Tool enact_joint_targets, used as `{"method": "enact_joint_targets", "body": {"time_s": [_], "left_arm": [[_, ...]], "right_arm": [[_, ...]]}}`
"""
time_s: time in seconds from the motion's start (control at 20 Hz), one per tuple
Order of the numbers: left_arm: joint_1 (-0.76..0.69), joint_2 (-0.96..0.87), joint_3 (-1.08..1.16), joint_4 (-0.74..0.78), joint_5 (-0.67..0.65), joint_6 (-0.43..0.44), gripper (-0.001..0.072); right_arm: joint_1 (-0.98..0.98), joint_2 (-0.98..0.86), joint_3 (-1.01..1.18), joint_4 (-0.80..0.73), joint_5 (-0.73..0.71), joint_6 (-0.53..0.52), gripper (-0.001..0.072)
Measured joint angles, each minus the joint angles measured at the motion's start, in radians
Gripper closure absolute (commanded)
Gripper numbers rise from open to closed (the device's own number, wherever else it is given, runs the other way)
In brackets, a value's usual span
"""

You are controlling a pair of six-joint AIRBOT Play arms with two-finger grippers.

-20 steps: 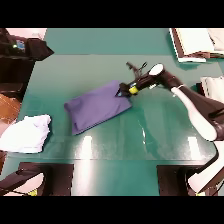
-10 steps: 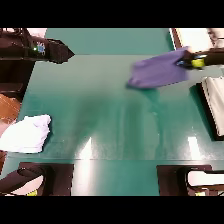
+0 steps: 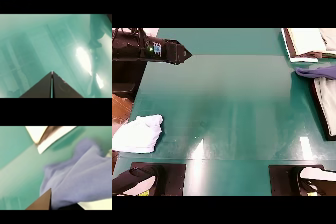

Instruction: Fold the shirts.

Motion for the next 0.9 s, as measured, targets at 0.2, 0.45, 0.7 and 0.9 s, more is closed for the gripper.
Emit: {"method": "enact_joint_targets", "body": {"time_s": [0.2,0.45,0.7,0.9], "left_arm": [[0.0,0.0,0.0,-0.006,-0.002,-0.006,0.0685],[0.0,0.0,0.0,-0.008,-0.008,-0.007,0.0685],[0.0,0.0,0.0,-0.008,-0.034,-0.006,0.0685],[0.0,0.0,0.0,-0.008,-0.066,-0.006,0.0685]], "right_arm": [[-0.031,-0.001,0.079,0.033,-0.047,-0.032,0.0695],[-0.049,-0.001,0.241,0.03,0.004,-0.043,0.0696],[-0.06,0.014,0.309,-0.102,0.132,-0.023,0.0696],[-0.07,0.077,0.205,-0.222,0.192,-0.011,0.0695]]}}
